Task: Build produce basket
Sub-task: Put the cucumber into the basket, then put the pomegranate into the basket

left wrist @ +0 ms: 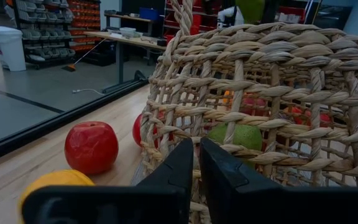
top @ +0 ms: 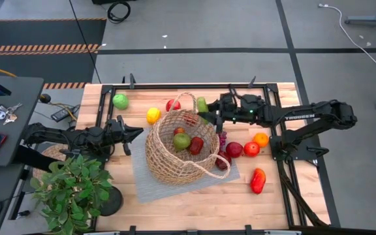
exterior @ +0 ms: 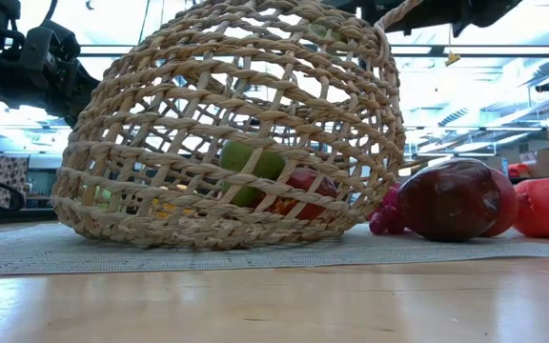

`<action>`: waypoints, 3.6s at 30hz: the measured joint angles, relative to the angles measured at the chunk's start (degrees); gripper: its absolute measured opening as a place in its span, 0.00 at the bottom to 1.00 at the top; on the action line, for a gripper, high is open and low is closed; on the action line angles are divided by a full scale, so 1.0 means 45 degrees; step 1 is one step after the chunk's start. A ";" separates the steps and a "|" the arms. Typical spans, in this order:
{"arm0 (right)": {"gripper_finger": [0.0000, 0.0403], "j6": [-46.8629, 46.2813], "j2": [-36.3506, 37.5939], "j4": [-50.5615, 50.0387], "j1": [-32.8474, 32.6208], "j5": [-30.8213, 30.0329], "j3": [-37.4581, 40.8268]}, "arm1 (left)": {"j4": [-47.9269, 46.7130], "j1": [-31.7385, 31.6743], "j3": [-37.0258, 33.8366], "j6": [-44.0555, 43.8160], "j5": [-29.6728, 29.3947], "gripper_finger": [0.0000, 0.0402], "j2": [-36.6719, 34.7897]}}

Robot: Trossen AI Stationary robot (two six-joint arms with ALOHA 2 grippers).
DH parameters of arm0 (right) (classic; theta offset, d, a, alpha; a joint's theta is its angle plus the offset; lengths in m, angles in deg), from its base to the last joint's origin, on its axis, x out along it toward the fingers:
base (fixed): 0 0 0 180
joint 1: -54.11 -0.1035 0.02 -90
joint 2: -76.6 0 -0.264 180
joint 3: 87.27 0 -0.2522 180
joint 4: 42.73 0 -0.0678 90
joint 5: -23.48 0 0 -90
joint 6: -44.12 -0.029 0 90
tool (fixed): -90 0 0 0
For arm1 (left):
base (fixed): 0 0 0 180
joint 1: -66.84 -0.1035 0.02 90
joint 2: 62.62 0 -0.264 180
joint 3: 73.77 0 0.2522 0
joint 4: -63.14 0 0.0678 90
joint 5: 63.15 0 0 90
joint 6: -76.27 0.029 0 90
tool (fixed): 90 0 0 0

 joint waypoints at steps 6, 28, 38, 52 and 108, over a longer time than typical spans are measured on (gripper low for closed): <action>0.46 0.1176 -0.1230 -0.3563 -0.0306 0.0001 -0.2131 | 0.0000 0.0000 0.0002 0.0002 0.0002 0.09 0.0000; 0.47 0.3409 -0.5860 -1.1370 -0.0964 0.1155 -0.8106 | 0.0000 0.0000 0.0002 0.0002 0.0000 0.10 0.0000; 0.47 0.3263 -0.7884 -1.5494 -0.0934 0.0375 -1.0475 | 0.0000 0.0001 -0.0001 0.0002 0.0000 0.08 0.0001; 0.47 0.3817 -0.7965 -1.6274 -0.1342 -0.3383 -1.0481 | 0.0001 0.0000 0.0002 0.0001 0.0000 0.09 0.0001; 0.78 -0.2408 0.1361 -1.3636 -0.2241 -0.1537 0.0314 | -0.0003 0.0001 0.0001 0.0002 0.0000 0.08 0.0004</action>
